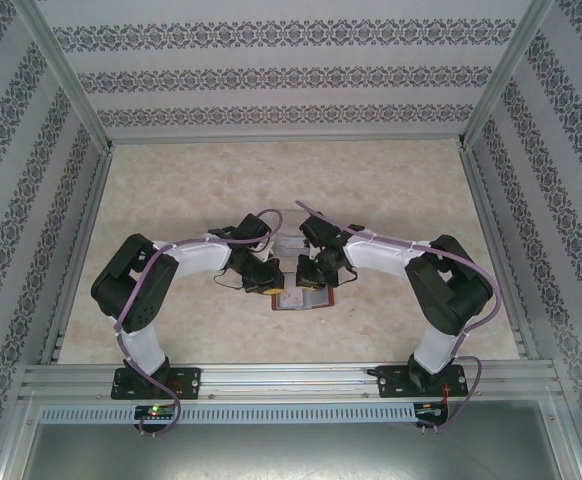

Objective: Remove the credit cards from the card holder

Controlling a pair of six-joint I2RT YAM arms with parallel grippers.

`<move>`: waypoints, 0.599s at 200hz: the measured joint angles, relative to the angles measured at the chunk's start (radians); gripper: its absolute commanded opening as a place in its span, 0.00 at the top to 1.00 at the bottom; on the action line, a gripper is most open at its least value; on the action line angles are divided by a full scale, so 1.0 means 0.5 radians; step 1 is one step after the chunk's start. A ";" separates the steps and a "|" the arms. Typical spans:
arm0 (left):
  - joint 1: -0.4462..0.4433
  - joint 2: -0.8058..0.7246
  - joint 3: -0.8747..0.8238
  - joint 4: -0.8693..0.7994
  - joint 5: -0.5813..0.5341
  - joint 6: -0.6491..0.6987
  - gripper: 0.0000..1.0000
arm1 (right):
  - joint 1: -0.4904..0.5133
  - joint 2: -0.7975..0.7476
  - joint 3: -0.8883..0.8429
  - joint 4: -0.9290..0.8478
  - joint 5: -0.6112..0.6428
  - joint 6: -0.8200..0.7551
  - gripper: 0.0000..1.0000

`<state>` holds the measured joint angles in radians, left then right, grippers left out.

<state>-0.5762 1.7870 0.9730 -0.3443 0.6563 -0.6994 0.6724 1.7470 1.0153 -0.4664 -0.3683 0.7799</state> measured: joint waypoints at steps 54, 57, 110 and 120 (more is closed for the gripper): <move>0.000 0.001 0.000 0.000 -0.003 0.005 0.90 | 0.008 -0.001 0.002 -0.031 0.047 0.002 0.84; 0.000 0.000 0.000 0.000 -0.003 0.005 0.90 | 0.009 -0.002 0.002 -0.037 0.057 0.001 0.84; 0.000 0.000 0.000 0.000 -0.003 0.006 0.90 | 0.009 -0.112 0.002 -0.009 0.050 0.005 0.87; 0.000 0.000 0.000 0.000 -0.003 0.006 0.90 | 0.009 -0.111 0.002 0.016 0.028 0.006 0.87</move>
<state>-0.5762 1.7870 0.9730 -0.3443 0.6548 -0.6964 0.6769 1.6917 1.0161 -0.4583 -0.3542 0.7830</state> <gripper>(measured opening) 0.101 0.135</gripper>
